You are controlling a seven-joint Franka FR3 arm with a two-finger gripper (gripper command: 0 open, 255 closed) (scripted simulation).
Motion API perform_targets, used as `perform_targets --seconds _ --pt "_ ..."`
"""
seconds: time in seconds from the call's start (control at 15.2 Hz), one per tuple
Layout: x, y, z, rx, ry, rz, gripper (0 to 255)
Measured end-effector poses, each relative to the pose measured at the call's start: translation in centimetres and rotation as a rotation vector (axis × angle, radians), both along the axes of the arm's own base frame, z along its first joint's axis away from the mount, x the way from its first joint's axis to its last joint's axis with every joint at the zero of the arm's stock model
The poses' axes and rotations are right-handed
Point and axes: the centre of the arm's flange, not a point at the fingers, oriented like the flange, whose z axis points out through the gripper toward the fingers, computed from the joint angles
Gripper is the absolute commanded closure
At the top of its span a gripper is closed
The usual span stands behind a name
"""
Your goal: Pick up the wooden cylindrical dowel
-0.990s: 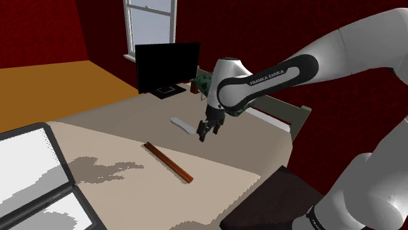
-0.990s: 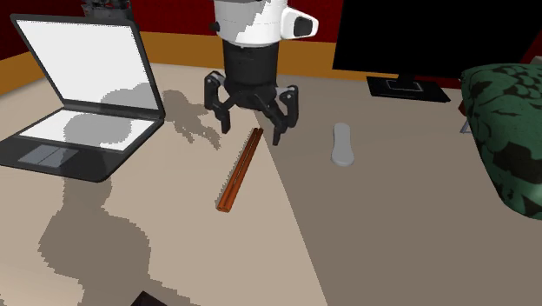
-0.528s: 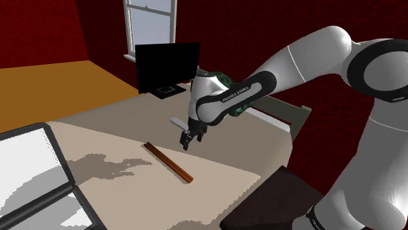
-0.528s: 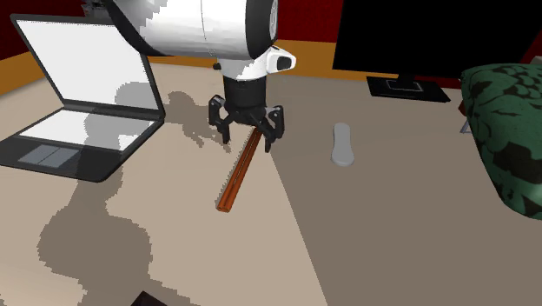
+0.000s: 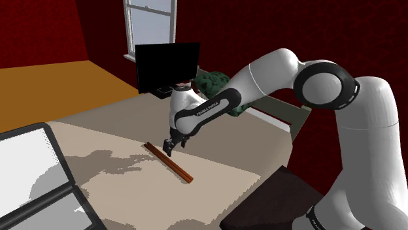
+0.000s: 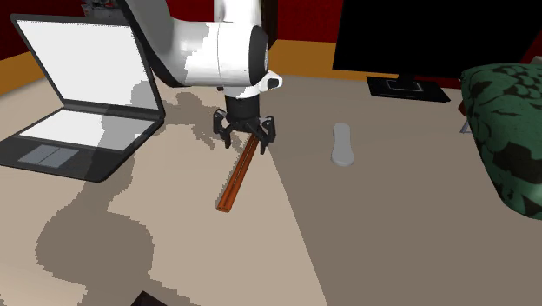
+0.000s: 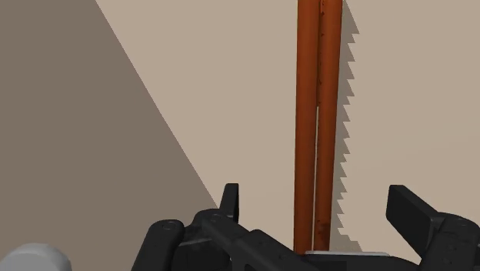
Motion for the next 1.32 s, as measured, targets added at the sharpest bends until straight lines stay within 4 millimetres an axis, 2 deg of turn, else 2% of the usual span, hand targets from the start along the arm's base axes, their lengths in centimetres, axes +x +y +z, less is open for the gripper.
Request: perform_targets --seconds 0.2,0.33,0.79,0.86,1.32 --pt "2.0 2.2 -2.7 -0.008 0.000 0.012 0" --pt "2.9 2.7 -4.3 -0.012 0.001 0.017 0" --pt "3.3 3.2 -8.1 -0.013 0.001 0.019 0" --pt "3.2 3.2 -8.3 -0.013 0.001 0.019 255" --pt "3.3 3.2 -8.4 -0.013 0.000 0.019 255"
